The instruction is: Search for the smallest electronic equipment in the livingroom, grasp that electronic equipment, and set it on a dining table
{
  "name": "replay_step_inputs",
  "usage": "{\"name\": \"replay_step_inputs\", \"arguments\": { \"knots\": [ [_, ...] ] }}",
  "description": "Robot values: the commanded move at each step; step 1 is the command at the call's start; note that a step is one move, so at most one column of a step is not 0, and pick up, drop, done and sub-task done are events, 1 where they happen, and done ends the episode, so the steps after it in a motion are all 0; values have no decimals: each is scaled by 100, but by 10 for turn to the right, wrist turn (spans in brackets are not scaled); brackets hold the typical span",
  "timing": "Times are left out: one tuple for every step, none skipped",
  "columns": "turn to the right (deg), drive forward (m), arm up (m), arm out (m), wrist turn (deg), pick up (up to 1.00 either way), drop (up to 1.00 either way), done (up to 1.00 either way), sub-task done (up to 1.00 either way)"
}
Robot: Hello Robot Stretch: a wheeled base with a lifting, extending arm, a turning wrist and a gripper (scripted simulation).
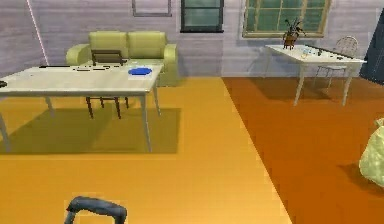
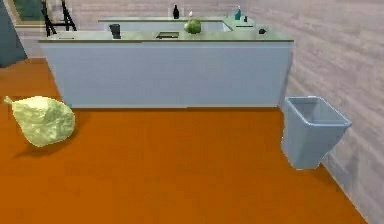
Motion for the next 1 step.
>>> {"name": "replay_step_inputs", "arguments": {
  "knots": [
    [210, 0, 0, 0, 0, 0, 0, 0, 0]
  ]
}}
